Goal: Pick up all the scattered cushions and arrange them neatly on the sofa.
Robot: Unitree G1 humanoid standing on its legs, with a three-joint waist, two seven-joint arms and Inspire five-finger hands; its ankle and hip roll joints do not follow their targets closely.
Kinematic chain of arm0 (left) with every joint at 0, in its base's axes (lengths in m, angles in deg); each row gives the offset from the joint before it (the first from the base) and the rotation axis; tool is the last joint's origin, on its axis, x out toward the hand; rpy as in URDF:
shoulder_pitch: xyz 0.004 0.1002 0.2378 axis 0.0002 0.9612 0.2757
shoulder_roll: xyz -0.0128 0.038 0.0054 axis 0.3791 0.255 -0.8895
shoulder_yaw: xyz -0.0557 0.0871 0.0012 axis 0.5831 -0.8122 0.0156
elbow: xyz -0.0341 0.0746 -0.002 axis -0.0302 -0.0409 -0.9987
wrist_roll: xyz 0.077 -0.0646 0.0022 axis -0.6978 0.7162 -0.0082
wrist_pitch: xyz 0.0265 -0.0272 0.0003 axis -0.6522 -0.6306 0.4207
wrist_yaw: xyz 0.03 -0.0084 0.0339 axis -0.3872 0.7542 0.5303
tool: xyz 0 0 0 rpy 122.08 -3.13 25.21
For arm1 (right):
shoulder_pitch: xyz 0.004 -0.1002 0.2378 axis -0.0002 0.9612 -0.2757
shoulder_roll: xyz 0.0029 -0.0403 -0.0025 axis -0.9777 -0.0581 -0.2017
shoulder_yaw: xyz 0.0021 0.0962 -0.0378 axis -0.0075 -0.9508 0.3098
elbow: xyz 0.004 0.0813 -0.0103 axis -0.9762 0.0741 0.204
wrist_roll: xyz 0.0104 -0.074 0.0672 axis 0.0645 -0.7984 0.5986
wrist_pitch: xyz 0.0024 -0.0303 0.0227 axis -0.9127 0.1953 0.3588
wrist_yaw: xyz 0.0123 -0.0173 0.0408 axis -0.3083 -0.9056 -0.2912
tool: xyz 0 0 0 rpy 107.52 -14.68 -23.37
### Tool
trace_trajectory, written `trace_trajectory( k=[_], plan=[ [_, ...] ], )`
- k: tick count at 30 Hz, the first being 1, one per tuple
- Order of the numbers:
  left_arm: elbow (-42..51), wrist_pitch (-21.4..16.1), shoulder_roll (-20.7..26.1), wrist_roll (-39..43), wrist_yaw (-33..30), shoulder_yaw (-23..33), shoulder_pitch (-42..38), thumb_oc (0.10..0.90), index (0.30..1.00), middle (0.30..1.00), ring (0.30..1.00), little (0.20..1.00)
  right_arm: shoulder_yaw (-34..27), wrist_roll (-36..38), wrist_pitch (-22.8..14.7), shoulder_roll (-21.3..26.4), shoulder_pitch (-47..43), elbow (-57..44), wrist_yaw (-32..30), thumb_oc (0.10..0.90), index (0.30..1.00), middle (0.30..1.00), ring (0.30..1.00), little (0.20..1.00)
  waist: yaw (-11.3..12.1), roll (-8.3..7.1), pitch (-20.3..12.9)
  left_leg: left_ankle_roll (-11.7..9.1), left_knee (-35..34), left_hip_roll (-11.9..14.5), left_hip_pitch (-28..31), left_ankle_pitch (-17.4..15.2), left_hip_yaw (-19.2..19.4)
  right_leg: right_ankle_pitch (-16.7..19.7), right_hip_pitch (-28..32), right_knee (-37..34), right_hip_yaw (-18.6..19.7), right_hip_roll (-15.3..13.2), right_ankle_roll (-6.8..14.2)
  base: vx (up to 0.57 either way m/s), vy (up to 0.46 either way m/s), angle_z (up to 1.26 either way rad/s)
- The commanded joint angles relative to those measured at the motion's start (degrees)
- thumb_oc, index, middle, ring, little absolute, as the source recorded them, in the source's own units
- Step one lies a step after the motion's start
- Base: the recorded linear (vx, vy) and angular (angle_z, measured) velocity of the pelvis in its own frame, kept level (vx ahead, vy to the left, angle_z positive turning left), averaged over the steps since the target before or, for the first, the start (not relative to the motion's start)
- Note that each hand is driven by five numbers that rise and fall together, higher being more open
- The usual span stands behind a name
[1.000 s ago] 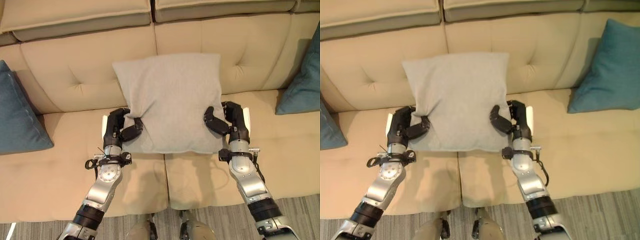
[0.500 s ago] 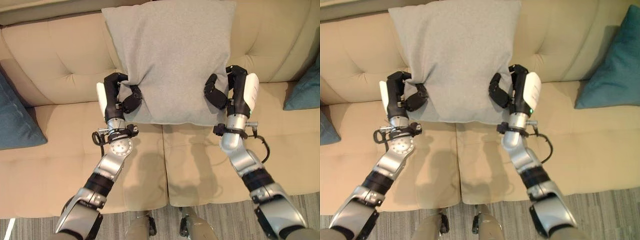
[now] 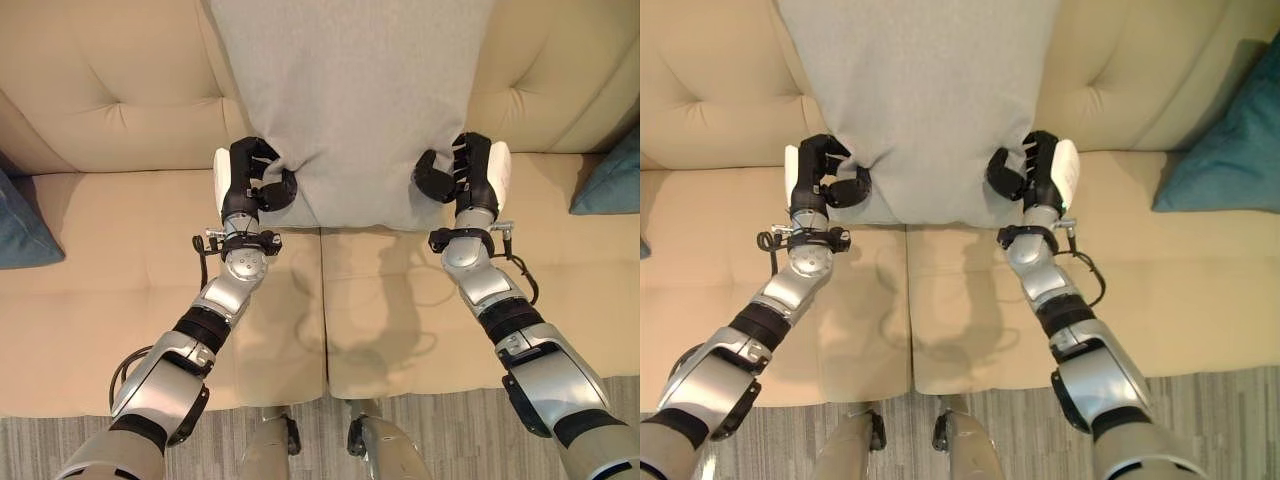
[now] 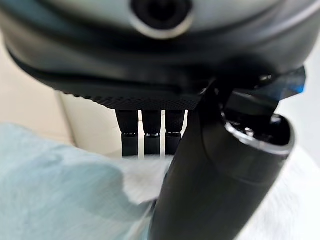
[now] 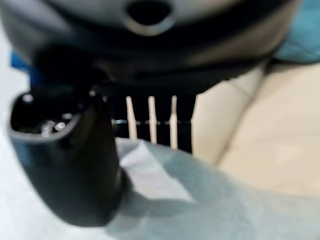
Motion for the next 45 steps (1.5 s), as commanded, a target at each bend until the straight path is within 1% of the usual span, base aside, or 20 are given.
trace_trajectory(
  k=[1,3,9,11,12,16,18,19,21,22,23,26,27,28,31,35,38,41,42,45],
  plan=[
    [3.67,-6.59,1.03,-1.24,1.22,1.43,-8.52,0.800,0.900,0.900,0.900,0.900,-1.90,-0.69,-4.83,-0.98,-7.16,-3.21,-0.22,0.800,0.900,0.900,0.900,0.900,-0.33,-1.72,-4.59,-7.41,-0.45,-1.24,0.73,-5.86,0.15,0.59,1.45,-9.66,2.23,-0.64,5.40,0.00,0.009,0.11],
    [4.54,-6.72,0.28,-0.51,1.95,2.18,-6.03,0.800,0.900,0.900,0.900,0.900,-2.80,-0.60,-4.90,-1.17,-5.24,-3.46,0.24,0.800,0.900,0.900,0.900,0.900,-0.39,-1.60,-4.54,-7.38,-0.45,-1.33,0.80,-5.96,0.25,0.62,1.53,-9.66,2.18,-0.81,5.37,0.00,0.012,0.29],
    [6.68,-6.50,1.56,-1.35,4.43,4.24,-0.47,0.800,0.900,0.900,0.900,0.900,-4.65,-0.90,-5.35,0.61,-0.69,-3.90,2.47,0.800,0.900,0.900,0.900,0.900,-0.33,-1.53,-5.00,-7.30,-0.45,-1.39,0.98,-6.16,0.42,0.66,1.51,-9.66,2.09,-0.97,5.31,0.00,0.005,-0.07],
    [9.16,-6.64,1.82,-0.91,6.00,6.82,5.12,0.800,0.900,0.900,0.900,0.900,-7.28,-0.90,-5.63,1.54,5.03,-6.31,3.84,0.800,0.900,0.900,0.900,0.900,-0.36,-1.74,-5.26,-7.27,-0.45,-1.19,1.90,-6.44,0.44,0.30,2.43,-9.66,1.85,-0.91,5.18,0.02,-0.013,0.09],
    [9.24,-6.61,1.82,-0.92,6.01,6.82,5.24,0.800,0.900,0.900,0.900,0.900,-7.29,-0.92,-5.59,1.53,5.16,-6.41,3.85,0.800,0.900,0.900,0.900,0.900,-0.36,-1.75,-5.30,-7.27,-0.45,-1.19,1.94,-6.45,0.44,0.28,2.46,-9.66,1.85,-0.91,5.18,0.02,-0.008,0.25],
    [12.59,-6.63,1.45,0.00,8.18,11.16,14.76,0.800,0.900,0.900,0.900,0.900,-10.72,-2.40,-5.35,1.75,15.06,-10.80,5.99,0.800,0.900,0.900,0.900,0.900,-0.34,-2.26,-5.90,-7.12,-0.45,-0.90,4.34,-7.09,0.82,-0.30,4.91,-9.66,1.66,-0.95,5.04,0.03,-0.008,0.02],
    [13.76,-6.79,0.90,1.12,9.29,13.96,20.10,0.800,0.900,0.900,0.900,0.900,-12.65,-3.55,-5.19,1.59,20.81,-13.04,7.20,0.800,0.900,0.900,0.900,0.900,-0.42,-2.49,-6.31,-6.97,-0.45,-0.82,5.81,-7.56,1.03,-0.60,6.25,-9.66,1.62,-0.97,4.99,0.06,-0.006,0.02],
    [15.22,-6.91,0.44,1.95,10.48,16.64,25.26,0.800,0.900,0.900,0.900,0.900,-14.78,-4.43,-5.15,1.45,26.09,-14.81,8.33,0.800,0.900,0.900,0.900,0.900,-0.49,-2.59,-6.57,-6.83,-0.45,-0.77,7.37,-7.92,1.32,-0.95,7.76,-9.66,1.63,-0.93,4.96,0.06,0.003,-0.04],
    [15.68,-6.84,0.46,2.49,10.96,17.91,27.37,0.800,0.900,0.900,0.900,0.900,-15.83,-4.84,-5.15,1.49,28.51,-15.83,8.76,0.800,0.900,0.900,0.900,0.900,-0.44,-2.66,-6.64,-6.78,-0.45,-0.72,8.21,-8.07,1.43,-1.14,8.58,-9.66,1.65,-0.92,4.94,0.06,0.004,-0.11],
    [16.27,-6.69,0.41,2.95,12.03,20.48,31.97,0.800,0.900,0.900,0.900,0.900,-17.92,-5.52,-5.20,1.84,32.73,-16.88,9.76,0.800,0.900,0.900,0.900,0.900,-0.45,-2.87,-6.81,-6.56,-0.45,-0.79,9.88,-8.42,1.78,-1.44,10.20,-9.66,1.55,-0.75,4.96,0.06,0.004,-0.13],
    [16.35,-6.66,0.41,2.95,12.04,20.48,32.09,0.800,0.900,0.900,0.900,0.900,-17.93,-5.54,-5.15,1.83,32.86,-16.98,9.77,0.800,0.900,0.900,0.900,0.900,-0.43,-2.88,-6.79,-6.56,-0.45,-0.78,9.99,-8.45,1.79,-1.46,10.31,-9.66,1.55,-0.75,4.97,0.06,0.006,-0.12],
    [16.76,-6.29,-0.48,3.57,13.69,24.07,39.05,0.800,0.900,0.900,0.900,0.900,-20.56,-7.14,-4.92,1.84,39.12,-17.13,11.23,0.800,0.900,0.900,0.900,0.900,-0.52,-2.93,-7.07,-6.44,-0.45,-0.75,12.54,-8.96,2.20,-2.10,12.64,-9.66,1.38,-0.76,5.00,0.04,0.009,-0.10],
    [16.83,-6.26,-0.49,3.57,13.70,24.07,39.17,0.800,0.900,0.900,0.900,0.900,-20.56,-7.15,-4.90,1.84,39.23,-17.20,11.25,0.800,0.900,0.900,0.900,0.900,-0.51,-2.94,-7.05,-6.45,-0.45,-0.75,12.63,-8.99,2.21,-2.11,12.73,-9.66,1.39,-0.76,5.01,0.07,0.023,-0.02],
    [15.69,-5.34,-1.14,2.92,15.49,25.83,44.54,0.800,0.900,0.900,0.900,0.900,-22.31,-7.96,-4.47,1.58,44.16,-16.28,12.78,0.800,0.900,0.900,0.900,0.900,-0.59,-2.75,-7.42,-6.38,-0.45,-0.65,15.20,-9.45,2.57,-2.83,15.36,-9.66,1.17,-0.84,5.01,0.05,0.015,-0.06],
    [14.64,-4.45,-0.95,0.89,16.44,26.13,47.27,0.800,0.900,0.900,0.900,0.900,-22.83,-8.54,-4.20,1.47,46.88,-15.64,13.94,0.800,0.900,0.900,0.900,0.900,-0.61,-2.56,-7.52,-6.32,-0.45,-0.59,16.95,-9.69,2.80,-3.25,17.09,-9.66,1.12,-0.86,4.96,0.02,0.008,-0.02],
    [8.60,-1.89,-2.05,-2.30,19.00,25.55,51.48,0.800,0.900,0.900,0.900,0.900,-22.56,-8.15,-4.13,-0.73,50.14,-11.48,16.18,0.800,0.900,0.900,0.900,0.900,-0.60,-2.33,-7.91,-6.22,-0.45,-0.44,20.39,-10.19,3.40,-3.94,20.73,-9.66,1.01,-0.73,4.92,0.00,0.000,0.00],
    [-0.96,0.32,-4.05,-6.40,21.06,23.41,54.85,0.800,0.900,0.900,0.900,0.900,-19.99,-9.03,-3.73,-2.92,51.88,-5.50,18.20,0.800,0.900,0.900,0.900,0.900,-0.39,-2.25,-8.26,-5.91,-0.45,-0.47,24.47,-11.00,3.87,-4.74,24.90,-9.66,1.06,-0.33,4.52,0.00,0.000,0.00],
    [-10.24,1.40,-6.11,-7.86,21.45,23.18,55.76,0.800,0.900,0.900,0.900,0.900,-18.45,-9.49,-3.68,-4.77,53.04,-1.45,19.17,0.800,0.900,0.900,0.900,0.900,-0.37,-2.54,-8.86,-5.85,-0.45,-0.13,26.86,-11.51,4.05,-5.59,27.28,-9.66,1.50,0.19,4.12,0.03,-0.086,-0.05],
    [-17.40,2.04,-6.43,-9.48,21.09,22.67,54.76,0.800,0.900,0.900,0.900,0.900,-17.63,-8.00,-3.91,-6.41,53.52,3.04,19.73,0.800,0.900,0.900,0.900,0.900,-0.50,-2.58,-8.39,-6.13,-0.45,0.62,28.47,-11.54,4.17,-6.38,28.80,-9.66,2.07,1.01,3.73,-0.01,-0.148,-0.03],
    [-19.84,2.01,-5.76,-12.00,20.79,21.38,53.81,0.800,0.900,0.900,0.900,0.900,-17.13,-7.07,-4.24,-6.80,53.29,5.41,19.91,0.800,0.900,0.900,0.900,0.900,-0.61,-2.37,-7.76,-6.34,-0.45,1.06,28.63,-10.98,4.10,-6.77,28.74,-9.66,2.23,1.54,3.46,-0.07,-0.097,0.07]
  ],
)
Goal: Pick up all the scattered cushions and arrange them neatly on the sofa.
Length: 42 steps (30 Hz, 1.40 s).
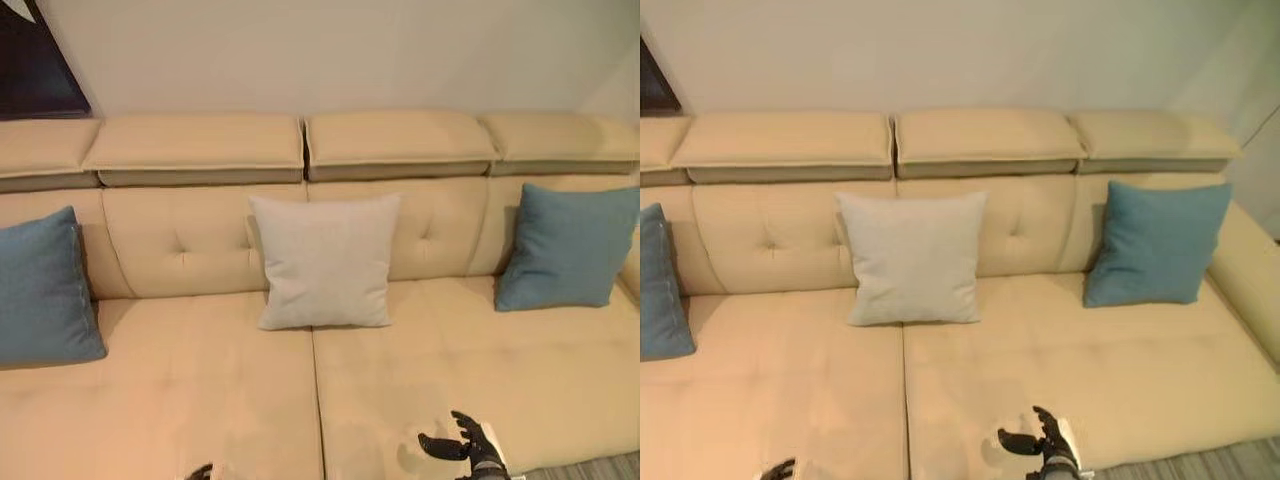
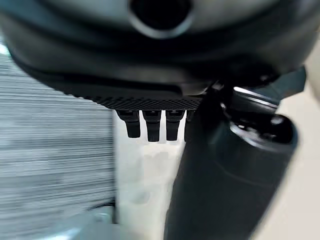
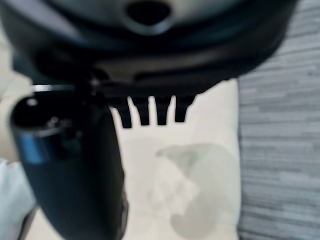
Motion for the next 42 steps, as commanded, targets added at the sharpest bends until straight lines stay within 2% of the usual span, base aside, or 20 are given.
trace_trajectory(
  k=[1,3,4,5,6,7,9,11,14,17,19,21,24,26,27,32,33,35,36,42],
  plan=[
    [2.10,-1.73,3.61,-5.77,-0.82,-1.10,-6.04,0.800,0.900,0.900,0.900,0.900,-1.52,1.10,-2.56,2.90,-4.86,-0.57,-1.01,0.800,0.900,0.900,0.900,0.900,0.34,-0.01,4.22,-1.65,0.42,1.31,3.15,-4.40,4.27,-5.34,-1.56,0.99,-0.87,0.80,2.25,-0.08,-0.045,0.05],
    [1.69,-1.71,3.88,-6.05,-0.96,-1.37,-6.72,0.800,0.900,0.900,0.900,0.900,-1.07,1.08,-2.43,2.91,-5.48,0.72,-1.14,0.800,0.900,0.900,0.900,0.900,0.48,-0.12,4.91,-1.71,2.09,1.49,2.01,-4.31,4.01,-5.48,-1.70,0.99,-1.03,0.68,1.97,-0.20,-0.058,0.00],
    [1.17,-1.74,4.07,-5.84,-1.10,-1.97,-8.30,0.800,0.900,0.900,0.900,0.900,-0.38,1.10,-1.95,2.91,-6.88,3.35,-1.34,0.800,0.900,0.900,0.900,0.900,0.70,-1.07,6.60,-1.75,8.92,1.39,-1.63,-6.67,3.21,-5.02,-2.03,0.99,-1.49,-0.20,1.43,-0.26,-0.057,0.03],
    [1.15,-1.74,4.08,-5.84,-1.10,-1.96,-8.35,0.800,0.900,0.900,0.900,0.900,-0.38,1.10,-1.96,2.88,-6.93,3.38,-1.34,0.800,0.900,0.900,0.900,0.900,0.59,-1.08,6.37,-1.72,9.04,1.35,-2.06,-6.58,3.11,-4.93,-2.35,0.99,-1.58,-0.24,1.43,-0.35,-0.055,0.17],
    [0.55,-1.60,3.94,-5.84,-1.08,-2.30,-9.43,0.800,0.900,0.900,0.900,0.900,-0.43,1.35,-1.66,3.03,-7.89,5.26,-1.56,0.800,0.900,0.900,0.900,0.900,0.50,-2.19,6.72,-1.03,14.71,0.10,-2.72,-11.07,1.85,-4.02,-3.38,0.99,-2.10,-1.32,1.17,-0.16,-0.012,0.17],
    [0.55,-1.60,3.95,-5.84,-1.08,-2.30,-9.43,0.800,0.900,0.900,0.900,0.900,-0.43,1.35,-1.66,3.02,-7.89,5.26,-1.57,0.800,0.900,0.900,0.900,0.900,0.47,-2.19,6.66,-1.02,14.72,0.09,-2.80,-11.06,1.83,-4.02,-3.43,0.99,-2.13,-1.33,1.17,-0.19,-0.008,0.19],
    [-0.51,-1.43,3.01,-5.84,-0.69,-2.64,-9.55,0.800,0.900,0.900,0.900,0.900,-0.98,1.28,-1.32,2.94,-7.82,7.01,-1.48,0.800,0.900,0.900,0.900,0.900,-0.46,-2.46,6.04,-0.49,20.18,-0.46,0.11,-14.57,2.60,-3.30,-3.85,0.99,-3.00,-1.59,0.96,-0.10,0.038,0.07],
    [-0.61,-1.39,2.15,-6.15,-0.42,-3.32,-9.62,0.800,0.900,0.900,0.900,0.900,-1.39,1.14,-1.19,2.70,-7.42,8.19,-1.29,0.800,0.900,0.900,0.900,0.900,-1.41,-2.05,5.23,-0.63,21.74,-0.41,3.50,-15.86,3.58,-2.66,-4.12,0.99,-4.16,-1.45,0.91,-0.06,0.076,0.12],
    [-0.90,-1.37,1.47,-6.34,-0.15,-3.91,-9.95,0.800,0.900,0.900,0.900,0.900,-1.65,1.32,-0.96,2.39,-7.23,10.16,-1.02,0.800,0.900,0.900,0.900,0.900,-2.40,-1.34,4.51,-0.71,19.16,-0.47,7.57,-16.96,4.78,-2.03,-4.31,0.99,-5.36,-1.21,1.26,-0.04,0.096,0.21],
    [-0.59,-1.07,0.95,-7.47,-0.35,-4.99,-10.75,0.800,0.900,0.900,0.900,0.900,-1.38,0.64,0.02,1.14,-7.95,13.41,-1.14,0.800,0.900,0.900,0.900,0.900,-3.35,-1.18,4.06,0.58,10.16,-2.61,11.96,-19.57,6.36,1.68,-6.47,0.99,-6.80,-2.33,3.13,-0.11,0.213,0.57],
    [-0.70,-1.18,0.99,-7.64,-0.44,-5.06,-10.89,0.800,0.900,0.900,0.900,0.900,-1.08,0.38,0.25,0.78,-8.01,13.63,-1.06,0.800,0.900,0.900,0.900,0.900,-3.22,-1.27,4.12,0.85,8.17,-3.06,12.45,-19.36,6.46,2.33,-7.01,1.02,-6.83,-2.49,3.58,-0.13,0.178,0.20],
    [-0.94,-1.20,1.67,-8.05,-1.22,-5.26,-11.94,0.800,0.900,0.900,0.900,0.900,0.49,-0.85,0.87,-0.04,-9.18,13.91,-1.31,0.800,0.900,0.900,0.900,0.900,-2.28,-2.56,5.27,2.11,6.44,-4.87,11.11,-18.34,4.08,4.50,-9.36,1.86,-5.84,-3.14,5.10,-0.22,0.176,-0.12],
    [-1.78,-0.84,2.16,-8.72,-1.40,-4.95,-11.97,0.800,0.900,0.900,0.900,0.900,1.41,-1.72,1.13,-0.62,-9.50,13.51,-1.21,0.800,0.900,0.900,0.900,0.900,-1.88,-3.34,5.94,2.81,4.99,-5.59,10.50,-17.08,3.40,5.05,-11.16,4.00,-4.44,-3.82,6.35,-0.15,0.080,-0.21],
    [-2.94,-0.52,3.05,-9.42,-1.71,-5.03,-12.40,0.800,0.900,0.900,0.900,0.900,1.87,-1.77,1.29,-1.29,-10.05,13.17,-0.89,0.800,0.900,0.900,0.900,0.900,-2.20,-3.36,7.29,3.56,4.68,-5.30,9.50,-15.93,2.49,4.96,-13.43,8.38,0.76,-3.21,7.66,-0.26,0.086,-0.14],
    [-3.46,-0.22,3.73,-9.76,-1.88,-5.06,-12.90,0.800,0.900,0.900,0.900,0.900,2.03,-1.34,1.53,-1.68,-9.90,13.40,-0.66,0.800,0.900,0.900,0.900,0.900,-2.07,-3.25,7.51,4.37,5.05,-5.29,7.70,-14.99,1.86,1.83,-13.17,11.84,4.69,-2.43,7.07,-0.33,0.110,-0.03],
    [-4.87,0.39,4.03,-9.84,-1.83,-4.90,-12.86,0.800,0.900,0.900,0.900,0.900,0.87,0.59,1.44,-2.14,-8.83,15.85,-0.25,0.800,0.900,0.900,0.900,0.900,-0.75,-2.26,6.78,5.36,4.87,-4.89,5.59,-13.38,1.04,-3.46,-9.52,20.36,6.99,-1.96,4.50,-0.14,0.030,0.05],
    [-5.53,0.39,3.93,-9.33,-1.77,-4.28,-12.50,0.800,0.900,0.900,0.900,0.900,0.92,0.34,1.70,-2.49,-8.77,17.77,-0.09,0.800,0.900,0.900,0.900,0.900,0.60,-2.36,5.33,5.08,4.80,-4.86,4.33,-12.60,1.38,-4.71,-5.58,17.95,5.83,-2.45,4.37,-0.07,-0.032,0.25],
    [-5.64,0.37,3.80,-9.01,-1.75,-3.95,-12.22,0.800,0.900,0.900,0.900,0.900,1.09,-0.15,1.84,-2.58,-8.78,17.89,-0.07,0.800,0.900,0.900,0.900,0.900,1.16,-2.66,5.04,4.86,4.58,-4.95,4.30,-12.53,1.74,-4.89,-4.04,16.05,4.65,-3.08,4.27,-0.03,-0.077,0.31],
    [-6.16,0.55,3.74,-8.80,-1.80,-3.59,-12.00,0.800,0.900,0.900,0.900,0.900,1.61,-0.93,2.01,-2.74,-8.93,18.38,-0.14,0.800,0.900,0.900,0.900,0.900,1.67,-3.36,3.60,4.20,3.73,-5.06,4.31,-11.89,2.50,-5.31,-1.52,11.00,3.39,-3.04,4.36,-0.01,-0.122,0.04],
    [-6.81,0.66,3.02,-9.34,-1.85,-4.34,-11.94,0.800,0.900,0.900,0.900,0.900,2.75,-1.93,1.82,-2.29,-9.55,17.34,-0.28,0.800,0.900,0.900,0.900,0.900,0.97,-3.35,3.13,3.06,3.79,-4.13,5.00,-11.33,3.37,-4.94,0.09,6.54,4.57,-1.75,3.82,-0.03,-0.090,-0.11]
  ],
)
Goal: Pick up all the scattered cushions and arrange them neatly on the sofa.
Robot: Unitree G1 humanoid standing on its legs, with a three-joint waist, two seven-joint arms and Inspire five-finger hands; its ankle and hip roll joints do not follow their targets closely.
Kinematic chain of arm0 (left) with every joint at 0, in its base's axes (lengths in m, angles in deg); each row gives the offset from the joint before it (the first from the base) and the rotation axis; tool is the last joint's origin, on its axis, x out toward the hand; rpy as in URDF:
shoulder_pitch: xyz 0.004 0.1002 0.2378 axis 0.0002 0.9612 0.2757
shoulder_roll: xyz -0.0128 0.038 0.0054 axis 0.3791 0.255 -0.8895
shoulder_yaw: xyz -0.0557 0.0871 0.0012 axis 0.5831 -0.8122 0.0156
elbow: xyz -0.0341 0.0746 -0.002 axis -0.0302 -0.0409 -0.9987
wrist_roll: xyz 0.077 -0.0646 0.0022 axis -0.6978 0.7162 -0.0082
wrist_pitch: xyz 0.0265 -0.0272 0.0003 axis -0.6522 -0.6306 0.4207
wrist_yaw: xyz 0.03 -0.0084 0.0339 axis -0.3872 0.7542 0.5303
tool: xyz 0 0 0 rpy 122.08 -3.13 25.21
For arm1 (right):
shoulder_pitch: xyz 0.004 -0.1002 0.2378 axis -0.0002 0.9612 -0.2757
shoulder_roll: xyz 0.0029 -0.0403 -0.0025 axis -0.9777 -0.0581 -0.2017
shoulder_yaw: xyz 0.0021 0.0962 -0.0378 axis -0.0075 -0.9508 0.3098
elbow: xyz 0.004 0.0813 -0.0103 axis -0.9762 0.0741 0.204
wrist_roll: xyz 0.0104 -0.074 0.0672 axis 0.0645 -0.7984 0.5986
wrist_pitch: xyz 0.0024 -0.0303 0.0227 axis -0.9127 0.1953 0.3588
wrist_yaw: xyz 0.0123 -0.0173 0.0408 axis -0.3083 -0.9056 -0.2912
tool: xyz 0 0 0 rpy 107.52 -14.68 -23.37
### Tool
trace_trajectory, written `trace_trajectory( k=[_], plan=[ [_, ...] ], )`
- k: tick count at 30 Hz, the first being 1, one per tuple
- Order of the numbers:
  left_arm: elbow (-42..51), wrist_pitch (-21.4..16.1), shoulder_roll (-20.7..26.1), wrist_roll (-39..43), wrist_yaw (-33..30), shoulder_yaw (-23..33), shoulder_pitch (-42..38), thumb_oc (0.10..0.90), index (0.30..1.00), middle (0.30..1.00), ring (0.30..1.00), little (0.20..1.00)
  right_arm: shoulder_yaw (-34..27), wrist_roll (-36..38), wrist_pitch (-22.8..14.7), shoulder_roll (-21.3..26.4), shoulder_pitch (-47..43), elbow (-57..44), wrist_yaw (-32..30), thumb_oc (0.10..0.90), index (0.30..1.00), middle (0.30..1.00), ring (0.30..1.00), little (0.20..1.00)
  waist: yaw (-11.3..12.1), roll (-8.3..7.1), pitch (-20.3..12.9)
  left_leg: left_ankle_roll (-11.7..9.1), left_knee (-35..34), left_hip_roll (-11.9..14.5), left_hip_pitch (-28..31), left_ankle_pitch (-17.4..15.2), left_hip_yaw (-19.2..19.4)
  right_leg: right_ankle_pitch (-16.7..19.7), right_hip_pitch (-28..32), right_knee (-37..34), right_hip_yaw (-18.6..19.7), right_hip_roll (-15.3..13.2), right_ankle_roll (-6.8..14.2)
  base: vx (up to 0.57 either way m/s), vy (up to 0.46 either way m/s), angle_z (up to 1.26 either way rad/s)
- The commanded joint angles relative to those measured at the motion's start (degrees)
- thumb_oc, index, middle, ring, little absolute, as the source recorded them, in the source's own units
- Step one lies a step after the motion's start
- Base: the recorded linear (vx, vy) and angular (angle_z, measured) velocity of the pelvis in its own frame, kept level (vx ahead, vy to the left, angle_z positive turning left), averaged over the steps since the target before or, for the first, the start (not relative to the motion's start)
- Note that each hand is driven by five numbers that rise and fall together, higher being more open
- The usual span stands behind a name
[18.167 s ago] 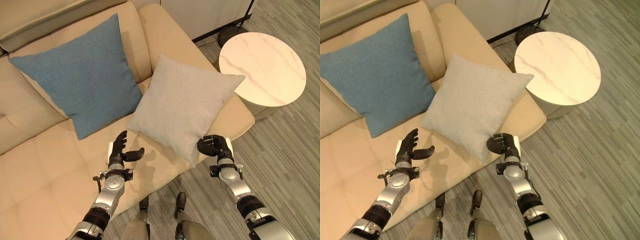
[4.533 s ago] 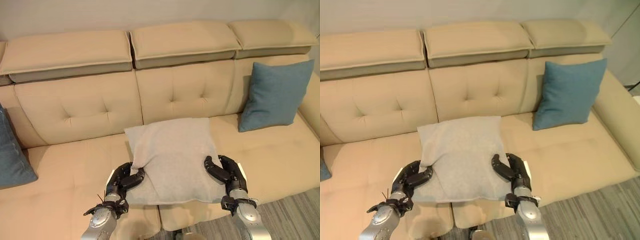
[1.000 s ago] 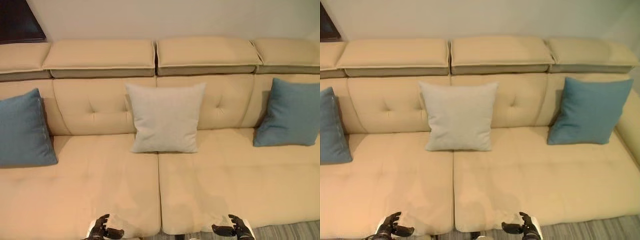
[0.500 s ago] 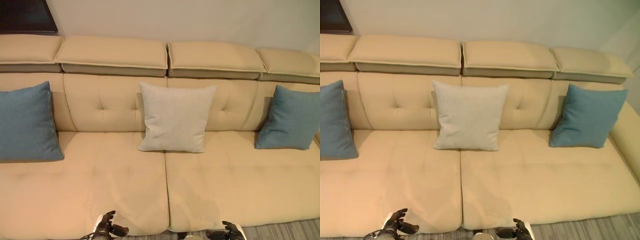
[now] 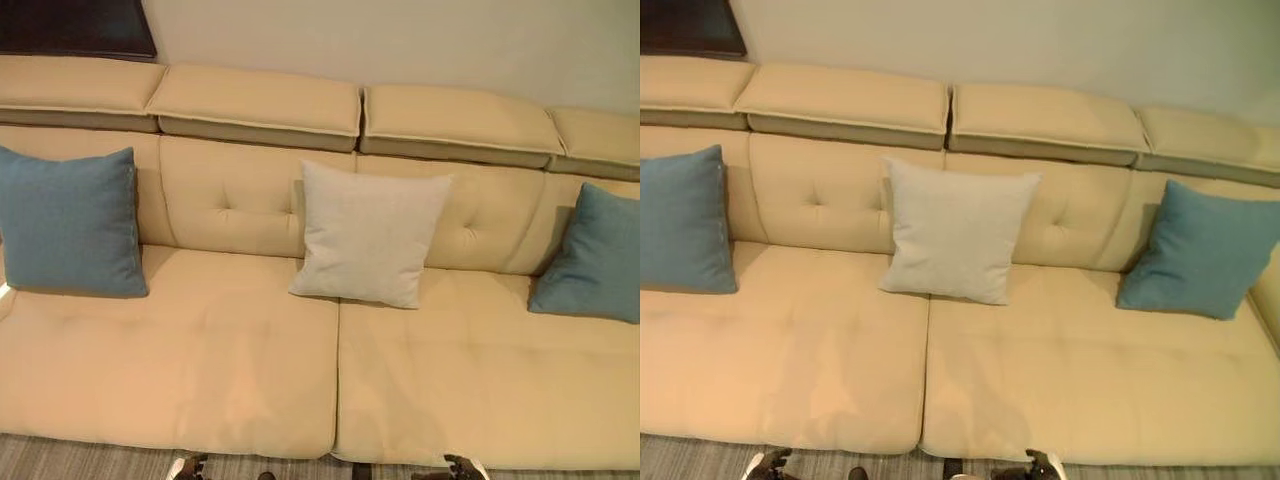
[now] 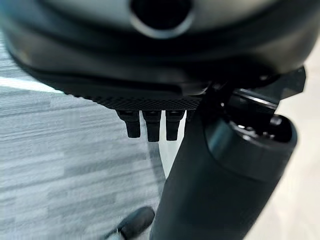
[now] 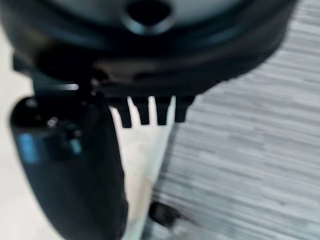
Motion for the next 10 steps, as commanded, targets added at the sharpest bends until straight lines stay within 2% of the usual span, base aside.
trace_trajectory(
  k=[1,8,10],
  plan=[
    [-0.46,-1.34,0.67,-0.82,-1.67,-0.27,-3.42,0.800,0.900,0.900,0.900,0.900,1.33,-1.23,-0.58,1.30,-1.59,0.16,-1.39,0.800,0.900,0.900,0.900,0.900,-1.68,-1.46,-2.76,1.37,2.68,-3.69,-2.23,-4.71,-2.00,-3.87,0.51,1.96,1.40,0.29,2.98,-0.02,-0.091,0.01],
    [0.70,-1.41,-0.73,-0.32,-0.95,-1.71,-3.74,0.800,0.900,0.900,0.900,0.900,1.72,-1.86,0.02,1.70,-1.26,2.45,-1.30,0.800,0.900,0.900,0.900,0.900,-2.17,-1.22,-2.88,0.55,2.98,-2.75,-1.50,-4.26,-2.75,-3.78,2.14,-0.19,1.25,1.25,2.21,-0.01,-0.070,0.03],
    [0.98,-1.38,-0.96,0.19,-1.00,-2.21,-4.03,0.800,0.900,0.900,0.900,0.900,1.78,-1.42,0.11,1.74,-1.30,2.96,-1.55,0.800,0.900,0.900,0.900,0.900,-1.96,-1.44,-2.19,0.38,5.50,-2.48,-2.48,-4.58,-4.58,-3.48,1.94,-0.15,1.70,1.38,1.65,-0.06,-0.038,0.02]
  ],
)
